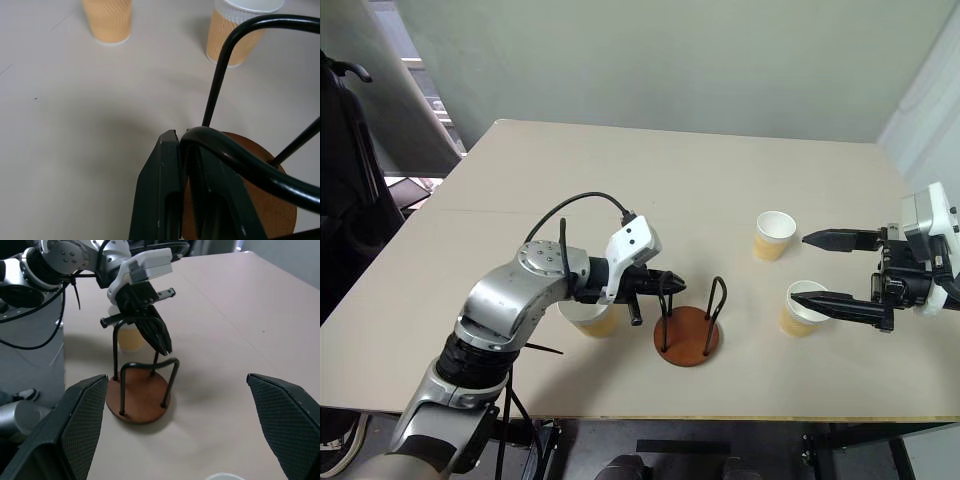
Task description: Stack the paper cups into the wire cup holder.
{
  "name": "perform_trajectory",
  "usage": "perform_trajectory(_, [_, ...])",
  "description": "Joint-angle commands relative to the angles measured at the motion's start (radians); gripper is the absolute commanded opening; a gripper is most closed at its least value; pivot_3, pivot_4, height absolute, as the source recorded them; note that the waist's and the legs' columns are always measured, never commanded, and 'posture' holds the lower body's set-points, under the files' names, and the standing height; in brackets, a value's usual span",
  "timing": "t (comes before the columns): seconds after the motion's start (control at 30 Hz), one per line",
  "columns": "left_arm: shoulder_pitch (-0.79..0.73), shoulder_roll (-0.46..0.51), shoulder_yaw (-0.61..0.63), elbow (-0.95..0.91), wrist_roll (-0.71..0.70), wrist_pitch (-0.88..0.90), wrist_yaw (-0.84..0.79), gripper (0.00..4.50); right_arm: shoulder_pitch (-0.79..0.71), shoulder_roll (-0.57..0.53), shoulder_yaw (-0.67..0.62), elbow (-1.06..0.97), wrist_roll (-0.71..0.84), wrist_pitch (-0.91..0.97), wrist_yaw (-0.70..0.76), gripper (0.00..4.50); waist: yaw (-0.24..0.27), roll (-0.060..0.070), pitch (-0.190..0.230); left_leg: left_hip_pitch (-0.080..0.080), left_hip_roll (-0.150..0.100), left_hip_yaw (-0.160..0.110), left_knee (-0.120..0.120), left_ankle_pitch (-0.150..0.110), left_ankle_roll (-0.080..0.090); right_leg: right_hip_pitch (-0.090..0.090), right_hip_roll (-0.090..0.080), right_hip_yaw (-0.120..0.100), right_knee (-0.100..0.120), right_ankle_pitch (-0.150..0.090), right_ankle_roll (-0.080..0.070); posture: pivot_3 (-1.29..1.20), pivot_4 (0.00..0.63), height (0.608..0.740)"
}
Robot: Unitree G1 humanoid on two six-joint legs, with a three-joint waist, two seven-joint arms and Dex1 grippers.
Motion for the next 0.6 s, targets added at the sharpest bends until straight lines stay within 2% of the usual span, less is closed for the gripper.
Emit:
perform_trajectory(0.03, [0.000, -0.015, -0.011, -0.029, -0.015, -0.015, 0.033, 0.04, -0.011, -0.006, -0.001, -0.023, 0.022, 0.000, 0.000, 4.50, 0.000, 0.000, 0.000, 0.000, 0.000, 0.000, 0.000, 0.000, 0.000, 0.000, 0.000, 0.000, 0.000, 0.000, 0.000, 0.00, 0.150, 0.740])
perform_trajectory(0.37, [0.030, 0.012, -0.085, -0.032, 0.011, -0.062, 0.065, 0.04, 0.000, -0.001, 0.004, -0.032, 0.015, -0.005, -0.019, 4.50, 0.000, 0.000, 0.000, 0.002, -0.001, 0.000, 0.000, 0.000, 0.000, 0.003, 0.000, 0.001, -0.001, 0.000, 0.000, 0.00, 0.150, 0.740])
perform_trajectory(0.47, [0.030, 0.020, -0.088, -0.041, 0.004, -0.057, 0.061, 0.85, 0.004, -0.001, 0.008, -0.037, 0.015, -0.005, -0.021, 4.50, 0.000, 0.000, 0.000, 0.002, -0.001, -0.001, 0.000, 0.000, 0.000, 0.004, 0.000, 0.001, -0.001, 0.000, 0.000, 0.00, 0.150, 0.740])
perform_trajectory(0.6, [0.026, 0.032, -0.092, -0.051, -0.003, -0.055, 0.057, 2.18, 0.011, 0.001, 0.016, -0.038, 0.011, -0.009, -0.017, 4.50, 0.000, 0.000, 0.000, 0.002, -0.001, -0.001, 0.000, 0.000, 0.000, 0.003, 0.000, 0.001, -0.001, 0.000, 0.000, 0.00, 0.150, 0.740])
